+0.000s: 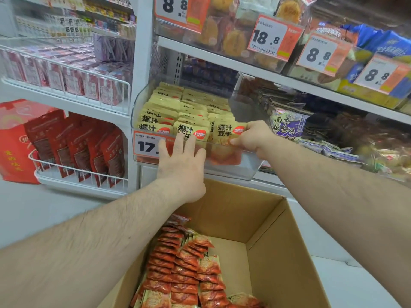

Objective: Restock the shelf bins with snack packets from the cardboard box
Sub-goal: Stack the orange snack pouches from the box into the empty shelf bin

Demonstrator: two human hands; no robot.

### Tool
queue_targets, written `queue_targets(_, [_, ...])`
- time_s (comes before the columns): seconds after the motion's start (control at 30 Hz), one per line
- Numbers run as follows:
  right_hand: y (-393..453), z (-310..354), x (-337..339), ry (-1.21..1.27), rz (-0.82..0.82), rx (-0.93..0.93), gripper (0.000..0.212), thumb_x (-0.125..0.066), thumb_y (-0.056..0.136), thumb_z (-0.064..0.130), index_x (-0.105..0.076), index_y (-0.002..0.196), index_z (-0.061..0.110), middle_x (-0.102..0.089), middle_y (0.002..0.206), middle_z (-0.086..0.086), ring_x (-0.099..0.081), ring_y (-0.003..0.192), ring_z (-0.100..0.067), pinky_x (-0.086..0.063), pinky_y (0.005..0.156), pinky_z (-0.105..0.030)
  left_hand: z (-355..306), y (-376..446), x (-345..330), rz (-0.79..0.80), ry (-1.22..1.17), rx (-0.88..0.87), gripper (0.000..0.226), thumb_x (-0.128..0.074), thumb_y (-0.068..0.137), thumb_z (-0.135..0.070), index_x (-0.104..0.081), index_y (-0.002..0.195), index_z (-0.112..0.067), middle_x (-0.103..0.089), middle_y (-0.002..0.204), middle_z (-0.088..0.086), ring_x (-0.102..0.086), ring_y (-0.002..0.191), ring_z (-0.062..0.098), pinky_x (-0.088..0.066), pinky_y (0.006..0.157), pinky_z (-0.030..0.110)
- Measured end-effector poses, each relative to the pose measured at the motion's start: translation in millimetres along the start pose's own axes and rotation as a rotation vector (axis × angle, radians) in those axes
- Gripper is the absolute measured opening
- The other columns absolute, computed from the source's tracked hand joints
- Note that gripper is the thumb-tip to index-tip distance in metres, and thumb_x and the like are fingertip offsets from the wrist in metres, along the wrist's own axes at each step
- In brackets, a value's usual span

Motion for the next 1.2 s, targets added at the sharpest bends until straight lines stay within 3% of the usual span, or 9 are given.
queue_targets(0.2, [13,8,-6,-0.24,-0.03,-0.029,0.045,-0.089,0.069,0.03,-0.069,0.099,0.004,-0.07,0.096,-0.008,-0.067,0.086,-0.022,-0.057,0.078,-0.033,-1,2,-5,0.008,0.004,-0.001,0.073,-0.052,0.088,-0.029,-0.017,0.152,-0.027,0.015,0.164,0.008,0.019,0.149,0.036,0.006,0.115,0.066])
queue_targets(0.37, [9,-3,-14,-0.191,0.027,-0.173,0.035,-0.083,0.077,0.021,-0.064,0.096,0.0,-0.068,0.086,-0.018,-0.067,0.065,-0.029,-0.059,0.062,-0.037,-2,1,-7,0.008,0.001,-0.022,0.069,-0.053,0.088,-0.028,-0.022,0.15,-0.032,0.016,0.163,0.009,0.021,0.148,0.038,0.007,0.114,0.067])
queue_targets(0.6, [7,7,-23,-0.178,0.037,-0.132,0.031,-0.081,0.08,0.017,-0.064,0.1,0.001,-0.071,0.093,-0.02,-0.073,0.073,-0.034,-0.062,0.069,-0.046,-3,1,-9,0.014,0.0,-0.033,0.066,-0.053,0.088,-0.028,-0.025,0.148,-0.035,0.019,0.163,0.01,0.023,0.147,0.038,0.007,0.114,0.067])
queue_targets(0.8, [0,10,-27,-0.271,0.107,-0.095,0.029,-0.073,0.087,0.018,-0.063,0.108,0.0,-0.07,0.095,-0.015,-0.071,0.081,-0.027,-0.061,0.08,-0.043,-6,-1,-7,0.007,-0.014,-0.027,0.067,-0.054,0.087,-0.027,-0.026,0.147,-0.035,0.017,0.162,0.01,0.021,0.147,0.039,0.007,0.114,0.066])
queue_targets(0.93, [-14,16,-19,-0.334,0.104,-0.077,0.035,-0.076,0.084,0.031,-0.064,0.103,0.004,-0.071,0.093,-0.013,-0.07,0.078,-0.024,-0.06,0.072,-0.034,-18,-5,7,-0.129,-0.142,-0.097,0.06,-0.056,0.084,-0.028,-0.036,0.14,-0.033,0.006,0.162,0.004,0.013,0.149,0.033,0.004,0.117,0.061])
queue_targets(1.0, [-22,23,-5,-0.507,-0.031,0.009,0.04,-0.075,0.082,0.039,-0.059,0.101,0.008,-0.069,0.102,-0.01,-0.066,0.088,-0.027,-0.054,0.072,-0.033,-25,-8,5,-0.138,-0.261,-0.122,0.058,-0.058,0.084,-0.031,-0.04,0.139,-0.033,-0.007,0.159,0.002,0.002,0.148,0.028,-0.003,0.118,0.055])
queue_targets(1.07, [-49,37,10,-0.581,-0.307,0.266,0.041,-0.066,0.085,0.038,-0.054,0.111,0.008,-0.064,0.113,-0.012,-0.061,0.1,-0.032,-0.045,0.074,-0.036,-32,-12,-13,-0.01,-0.372,-0.121,0.058,-0.058,0.085,-0.035,-0.04,0.14,-0.032,-0.02,0.154,0.0,-0.009,0.144,0.024,-0.013,0.115,0.049])
queue_targets(1.13, [-100,42,20,-0.424,-0.562,0.646,0.039,-0.06,0.085,0.03,-0.057,0.115,0.005,-0.062,0.111,-0.013,-0.058,0.102,-0.031,-0.045,0.08,-0.039,-39,-17,-39,0.17,-0.409,-0.131,0.058,-0.057,0.087,-0.035,-0.038,0.142,-0.03,-0.031,0.149,-0.001,-0.019,0.14,0.024,-0.02,0.11,0.046])
queue_targets(1.2, [-130,9,10,-0.282,-0.562,0.758,0.026,-0.055,0.08,0.025,-0.063,0.098,0.008,-0.063,0.095,-0.009,-0.058,0.088,-0.027,-0.048,0.075,-0.037,-47,-21,-67,0.315,-0.423,-0.146,0.057,-0.057,0.087,-0.032,-0.039,0.142,-0.03,-0.044,0.142,-0.002,-0.029,0.135,0.024,-0.025,0.106,0.045])
Point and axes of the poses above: each hand's wrist, its own y-axis towards the middle knuckle, its own x-axis out of the back of the hand, z = x × y, the point moved 9 cm from there along y, towards the middle knuckle
